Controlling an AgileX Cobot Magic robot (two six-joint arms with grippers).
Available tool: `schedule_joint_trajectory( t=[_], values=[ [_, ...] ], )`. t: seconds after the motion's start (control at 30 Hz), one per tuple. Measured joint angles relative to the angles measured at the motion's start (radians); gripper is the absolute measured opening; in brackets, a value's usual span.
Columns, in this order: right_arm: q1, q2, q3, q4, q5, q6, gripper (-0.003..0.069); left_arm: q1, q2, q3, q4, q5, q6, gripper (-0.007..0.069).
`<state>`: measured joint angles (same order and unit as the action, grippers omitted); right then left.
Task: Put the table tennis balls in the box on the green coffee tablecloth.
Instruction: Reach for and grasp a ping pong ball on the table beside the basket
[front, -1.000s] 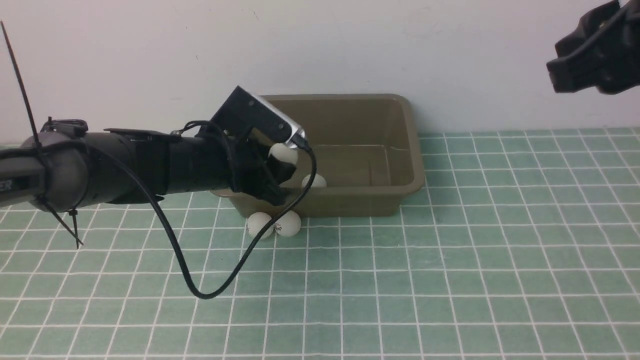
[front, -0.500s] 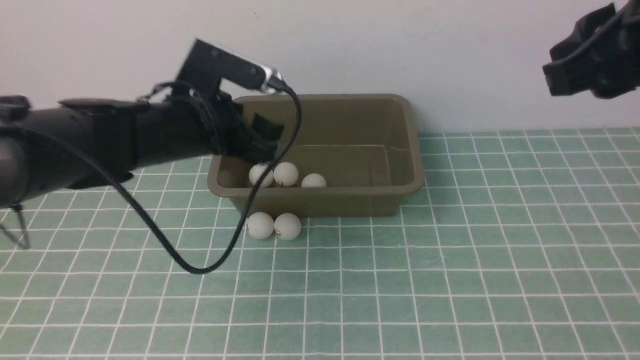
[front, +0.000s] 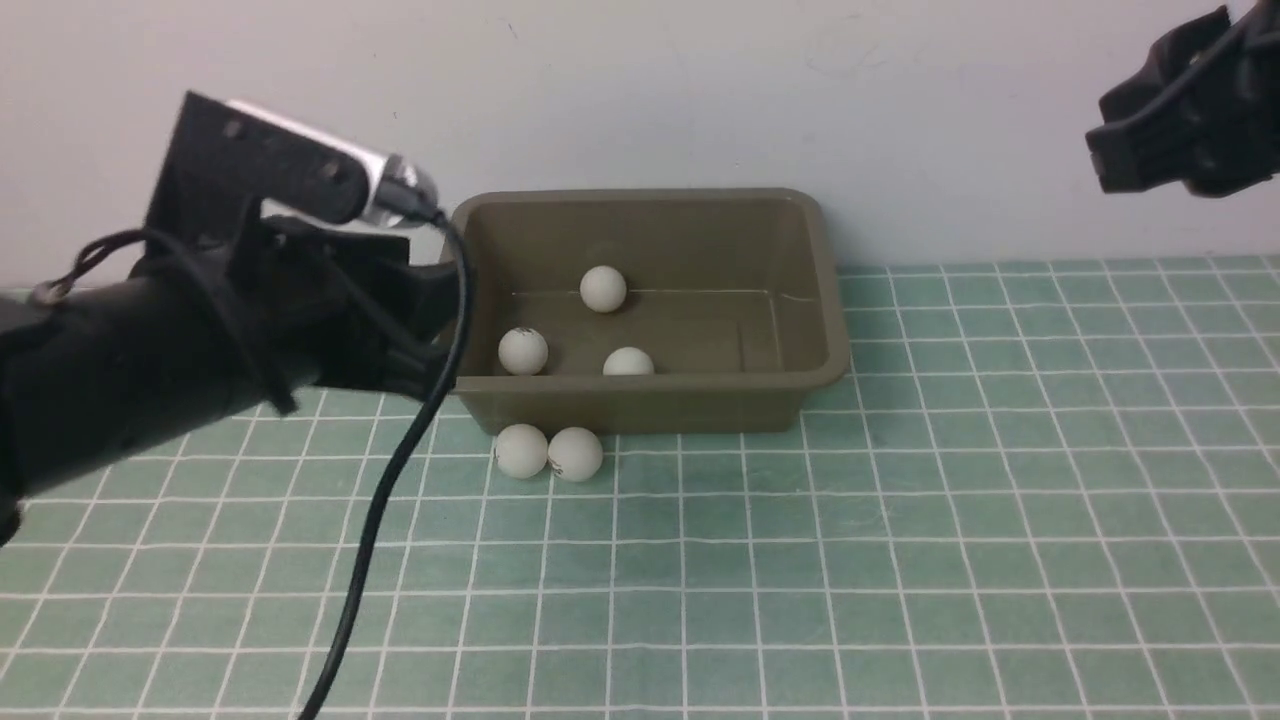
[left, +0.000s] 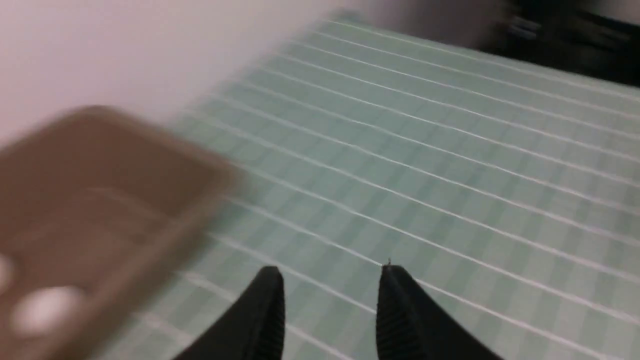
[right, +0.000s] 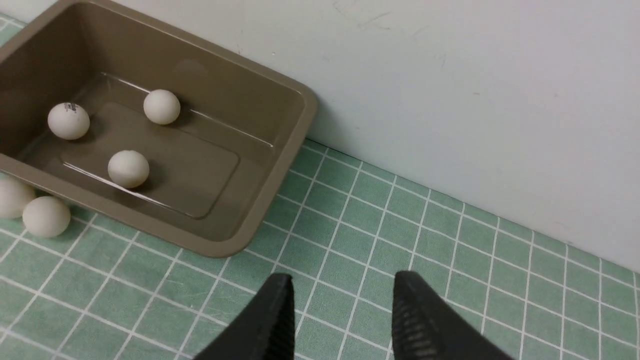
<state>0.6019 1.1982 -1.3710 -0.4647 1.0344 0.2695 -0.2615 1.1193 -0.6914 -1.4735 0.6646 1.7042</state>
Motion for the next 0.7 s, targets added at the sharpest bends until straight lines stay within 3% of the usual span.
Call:
schedule_joint_trajectory(
  t=[0.07, 0.13, 0.17, 0.3, 0.37, 0.5, 0.7],
  values=[
    [0.0, 0.0, 0.0, 0.0, -0.001, 0.0, 0.0261, 0.0, 0.013, 0.0, 0.116, 0.18, -0.051, 0.0226],
    [0.0, 0.0, 0.0, 0.0, -0.004, -0.002, 0.0261, 0.0, 0.031, 0.0, 0.242, 0.277, -0.185, 0.0207],
    [0.0, 0.0, 0.0, 0.0, -0.005, -0.002, 0.0261, 0.0, 0.044, 0.0, 0.329, 0.271, -0.313, 0.0201],
    [0.0, 0.0, 0.0, 0.0, -0.007, -0.002, 0.0261, 0.0, 0.084, 0.022, 0.56, 0.048, -0.684, 0.0195],
    [0.0, 0.0, 0.0, 0.0, -0.007, -0.004, 0.0261, 0.0, 0.105, 0.046, 0.607, -0.096, -0.774, 0.0196],
    [0.0, 0.0, 0.0, -0.001, -0.007, -0.007, 0.0261, 0.0, 0.135, 0.087, 0.612, -0.245, -0.811, 0.0216],
    [0.0, 0.0, 0.0, -0.002, -0.007, -0.016, 0.0261, 0.0, 0.179, 0.163, 0.559, -0.347, -0.774, 0.0283]
  ],
)
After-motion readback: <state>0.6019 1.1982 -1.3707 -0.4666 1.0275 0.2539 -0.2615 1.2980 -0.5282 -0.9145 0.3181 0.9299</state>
